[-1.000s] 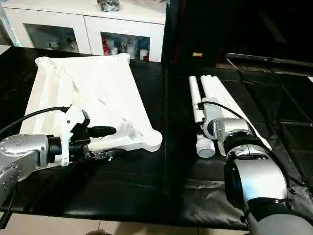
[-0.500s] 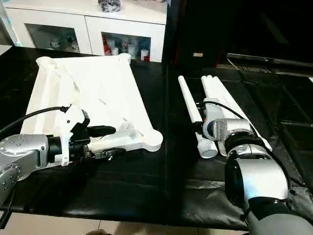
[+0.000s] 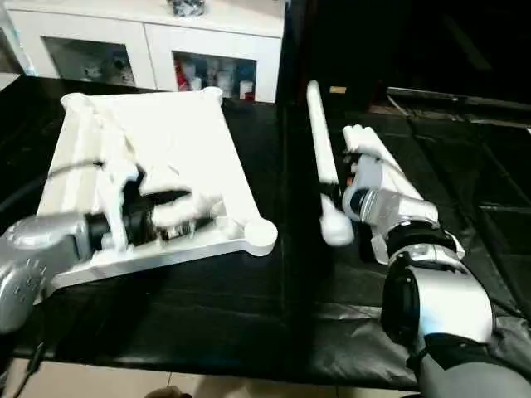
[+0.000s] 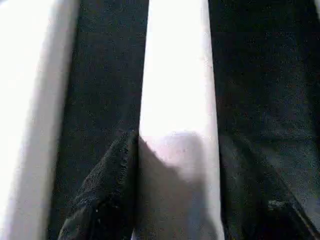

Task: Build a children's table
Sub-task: Pick table leg

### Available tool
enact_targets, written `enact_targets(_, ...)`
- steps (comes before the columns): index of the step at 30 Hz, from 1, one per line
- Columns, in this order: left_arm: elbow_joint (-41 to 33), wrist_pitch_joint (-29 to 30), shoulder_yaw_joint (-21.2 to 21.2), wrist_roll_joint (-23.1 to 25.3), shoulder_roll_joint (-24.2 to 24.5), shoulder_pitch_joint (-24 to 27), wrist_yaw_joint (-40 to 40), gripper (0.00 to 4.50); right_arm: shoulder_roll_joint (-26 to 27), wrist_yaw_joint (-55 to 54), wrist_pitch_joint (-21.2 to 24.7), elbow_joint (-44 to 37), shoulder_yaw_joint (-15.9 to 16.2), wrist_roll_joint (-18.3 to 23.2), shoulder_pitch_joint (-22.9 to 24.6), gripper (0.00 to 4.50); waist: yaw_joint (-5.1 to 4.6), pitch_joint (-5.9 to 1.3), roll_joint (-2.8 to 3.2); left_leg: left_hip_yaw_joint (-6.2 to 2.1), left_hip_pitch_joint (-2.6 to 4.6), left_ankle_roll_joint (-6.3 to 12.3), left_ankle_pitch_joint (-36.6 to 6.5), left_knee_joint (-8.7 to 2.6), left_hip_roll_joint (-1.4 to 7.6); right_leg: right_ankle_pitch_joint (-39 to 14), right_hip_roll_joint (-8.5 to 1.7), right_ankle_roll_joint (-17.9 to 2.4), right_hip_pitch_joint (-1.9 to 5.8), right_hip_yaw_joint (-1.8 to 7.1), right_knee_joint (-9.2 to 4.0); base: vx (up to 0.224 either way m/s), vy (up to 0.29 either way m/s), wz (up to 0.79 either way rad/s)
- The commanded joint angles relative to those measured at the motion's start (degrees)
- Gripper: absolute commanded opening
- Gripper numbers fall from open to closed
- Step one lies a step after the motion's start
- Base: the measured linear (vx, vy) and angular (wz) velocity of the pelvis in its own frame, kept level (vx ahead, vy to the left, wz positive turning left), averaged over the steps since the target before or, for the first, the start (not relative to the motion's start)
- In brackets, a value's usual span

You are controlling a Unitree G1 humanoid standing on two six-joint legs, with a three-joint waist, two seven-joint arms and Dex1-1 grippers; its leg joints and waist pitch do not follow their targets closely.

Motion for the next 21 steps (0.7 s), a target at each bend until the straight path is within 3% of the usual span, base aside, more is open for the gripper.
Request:
enact_targets(1, 1.1, 0.1, 1.6, -1.3, -1.5, -1.7, 2.3, 4.50, 0.1, 2.0, -1.4, -4.3, -1.6, 2.5, 0.7, 1.86, 0.28, -4.34, 0.57, -1.13, 0.90, 1.73, -1.6, -3.16, 3.58, 7.4, -6.78, -13.5, 3.36, 3.63, -3.48, 0.000, 0.000, 0.00)
enact_targets(5, 4.1, 2.2, 6.9, -5.6, -8.1, -5.9, 8.7, 4.50, 2.6, 9.7, 0.0, -14.7, -2.9, 8.2, 3.9, 1.86, 0.78, -4.38, 0.36, -1.17, 1.00, 2.30, -1.9, -3.15, 3.69, 6.9, -6.93, -13.4, 3.51, 3.64, -3.52, 0.000, 0.000, 0.00)
enact_targets(6, 5.7, 3.3, 9.8, -8.6, -11.6, -8.5, 11.5, 4.50, 4.3, 14.3, -0.1, -22.4, -2.5, 11.7, 7.0, 1.86, 0.85, -4.38, 0.32, -1.20, 0.97, 2.66, -2.0, -3.18, 3.74, 6.8, -6.98, -13.3, 3.50, 3.62, -3.63, 0.000, 0.000, 0.00)
enact_targets(7, 6.8, 4.0, 11.3, -10.6, -13.6, -10.3, 13.0, 4.50, 5.0, 17.5, 1.2, -27.3, -1.6, 13.8, 9.5, 1.86, 1.06, -4.40, -0.11, -1.13, 1.03, 3.36, -1.7, -3.12, 3.79, 7.6, -7.07, -13.0, 3.62, 3.70, -3.75, 0.000, 0.000, 0.00)
enact_targets(10, 8.0, 4.9, 12.6, -12.6, -15.4, -12.2, 14.4, 4.50, 5.8, 20.6, 3.4, -32.4, -0.7, 16.3, 12.0, 1.85, 1.48, -4.43, -0.17, -1.36, 1.05, 4.41, -0.8, -3.21, 3.84, 6.4, -7.17, -12.6, 3.48, 3.47, -3.73, 0.000, 0.000, 0.00)
enact_targets(11, 8.8, 5.5, 13.6, -13.8, -16.6, -13.6, 15.4, 4.50, 6.3, 22.0, 5.6, -35.7, -0.5, 18.4, 13.4, 1.85, 1.68, -4.38, -0.17, -1.34, 0.98, 4.16, -0.7, -3.18, 3.81, 5.1, -7.27, -12.5, 3.42, 3.53, -3.89, 0.000, 0.000, 0.00)
enact_targets(12, 9.4, 5.7, 14.3, -14.6, -17.4, -14.7, 16.2, 4.50, 6.7, 22.5, 7.0, -38.3, -0.3, 19.8, 14.5, 1.85, 1.83, -4.25, -0.63, -1.20, 1.00, 4.03, -0.9, -3.20, 3.69, 4.1, -7.14, -11.8, 3.54, 3.62, -4.14, 0.000, 0.000, 0.00)
enact_targets(14, 10.7, 6.1, 15.5, -15.8, -18.4, -16.4, 17.5, 4.50, 7.1, 23.2, 8.3, -41.1, 0.0, 21.3, 15.5, 1.85, 2.20, -4.30, -0.35, -1.35, 1.08, 3.84, -1.0, -3.25, 3.79, 2.4, -7.30, -11.1, 3.37, 3.55, -4.23, 0.000, 0.000, 0.00)
enact_targets(15, 13.5, 6.9, 17.8, -17.5, -20.1, -20.2, 20.1, 4.50, 8.0, 23.9, 11.1, -47.7, 0.5, 24.6, 18.0, 1.85, 2.63, -4.11, -0.86, -1.09, 1.16, 3.56, -1.3, -3.24, 3.52, 0.3, -7.07, -9.7, 3.33, 3.66, -4.62, 0.000, 0.000, 0.00)
enact_targets(16, 13.5, 6.9, 17.8, -17.5, -20.1, -20.2, 20.1, 4.50, 8.0, 23.9, 11.1, -47.7, 0.5, 24.6, 18.0, 1.85, 2.90, -4.20, -0.59, -1.21, 1.40, 3.54, -1.5, -3.21, 3.71, -0.1, -7.24, -9.4, 3.12, 3.72, -4.65, 0.000, 0.000, 0.00)
enact_targets(19, 15.7, 7.0, 18.9, -19.5, -21.4, -23.7, 20.8, 4.50, 9.1, 23.5, 12.8, -52.7, 1.0, 26.7, 20.0, 1.85, 2.84, -4.11, -0.90, -1.53, 1.21, 2.76, -1.1, -3.54, 3.99, -1.0, -7.42, -8.9, 3.09, 3.48, -4.54, 0.000, 0.000, 0.00)
enact_targets(21, 16.2, 6.5, 17.5, -18.6, -21.5, -24.6, 20.4, 4.50, 9.4, 23.5, 13.6, -54.1, 1.0, 27.8, 20.5, 1.85, 2.86, -3.96, -1.06, -1.41, 1.05, 2.44, -0.9, -3.55, 3.80, -1.4, -7.44, -8.6, 2.99, 3.53, -4.71, 0.000, 0.000, 0.00)
